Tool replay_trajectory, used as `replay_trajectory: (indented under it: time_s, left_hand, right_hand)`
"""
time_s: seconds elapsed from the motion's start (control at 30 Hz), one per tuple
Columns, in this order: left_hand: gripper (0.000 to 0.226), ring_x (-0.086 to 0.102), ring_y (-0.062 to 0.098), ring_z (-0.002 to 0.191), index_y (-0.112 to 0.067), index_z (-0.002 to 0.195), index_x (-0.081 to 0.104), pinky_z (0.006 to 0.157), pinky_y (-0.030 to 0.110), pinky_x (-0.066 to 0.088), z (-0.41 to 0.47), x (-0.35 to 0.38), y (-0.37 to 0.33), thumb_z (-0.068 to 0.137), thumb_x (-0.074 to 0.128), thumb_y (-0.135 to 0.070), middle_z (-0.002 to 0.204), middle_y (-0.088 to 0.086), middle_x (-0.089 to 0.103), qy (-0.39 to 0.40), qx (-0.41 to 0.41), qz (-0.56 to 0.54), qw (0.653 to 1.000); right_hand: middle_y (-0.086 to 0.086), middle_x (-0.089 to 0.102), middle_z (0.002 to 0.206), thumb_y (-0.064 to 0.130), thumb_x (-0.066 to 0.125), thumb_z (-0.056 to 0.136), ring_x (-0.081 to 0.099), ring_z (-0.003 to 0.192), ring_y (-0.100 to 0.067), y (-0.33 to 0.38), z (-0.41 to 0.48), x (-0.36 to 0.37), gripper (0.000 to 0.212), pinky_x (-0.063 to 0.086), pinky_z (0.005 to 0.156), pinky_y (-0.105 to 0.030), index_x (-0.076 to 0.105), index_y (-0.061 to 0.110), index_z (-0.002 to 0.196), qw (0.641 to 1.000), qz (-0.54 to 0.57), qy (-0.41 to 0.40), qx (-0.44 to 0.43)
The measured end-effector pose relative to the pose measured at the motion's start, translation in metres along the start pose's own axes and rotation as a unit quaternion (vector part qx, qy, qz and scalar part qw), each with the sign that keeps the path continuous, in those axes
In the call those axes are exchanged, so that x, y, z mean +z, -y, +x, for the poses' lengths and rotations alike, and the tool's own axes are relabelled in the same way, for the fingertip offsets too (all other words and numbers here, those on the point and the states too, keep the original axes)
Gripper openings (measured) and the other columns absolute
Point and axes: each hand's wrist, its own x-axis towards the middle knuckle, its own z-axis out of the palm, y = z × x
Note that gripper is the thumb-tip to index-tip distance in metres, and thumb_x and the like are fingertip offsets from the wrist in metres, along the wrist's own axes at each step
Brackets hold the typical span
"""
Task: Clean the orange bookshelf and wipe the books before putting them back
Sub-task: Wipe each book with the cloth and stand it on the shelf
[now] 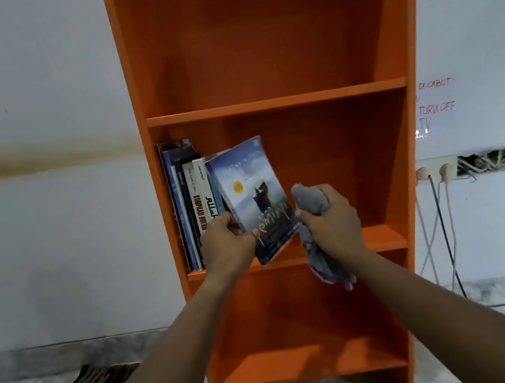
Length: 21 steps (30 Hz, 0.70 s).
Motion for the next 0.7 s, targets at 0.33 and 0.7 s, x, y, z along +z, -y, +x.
replay_trajectory:
  time_s: [0.33, 0.7]
  left_hand:
    - [0.019, 0.056, 0.002, 0.060, -0.013, 0.075, 0.061, 0.051, 0.014, 0.039, 0.027, 0.040, 0.058, 0.077, 0.080, -0.010, 0.066, -0.006, 0.060, -0.166, 0.010, 0.085, 0.982]
    - [0.033, 0.049, 0.006, 0.053, -0.011, 0.069, 0.055, 0.046, 0.015, 0.028, 0.025, 0.039, 0.069, 0.073, 0.083, -0.027, 0.061, -0.002, 0.055, -0.171, -0.010, 0.082, 0.982]
  right_hand:
    - [0.010, 0.069, 0.118, 0.041, 0.070, 0.092, 0.065, 0.103, -0.018, -0.056, 0.003, 0.102, 0.037, 0.056, 0.081, -0.044, 0.056, 0.039, 0.127, 0.993, -0.044, 0.109, 0.012]
    - [0.007, 0.070, 0.122, 0.043, 0.071, 0.089, 0.065, 0.110, -0.023, -0.051, 0.005, 0.114, 0.046, 0.055, 0.089, -0.048, 0.058, 0.038, 0.133, 0.987, -0.040, 0.155, 0.007]
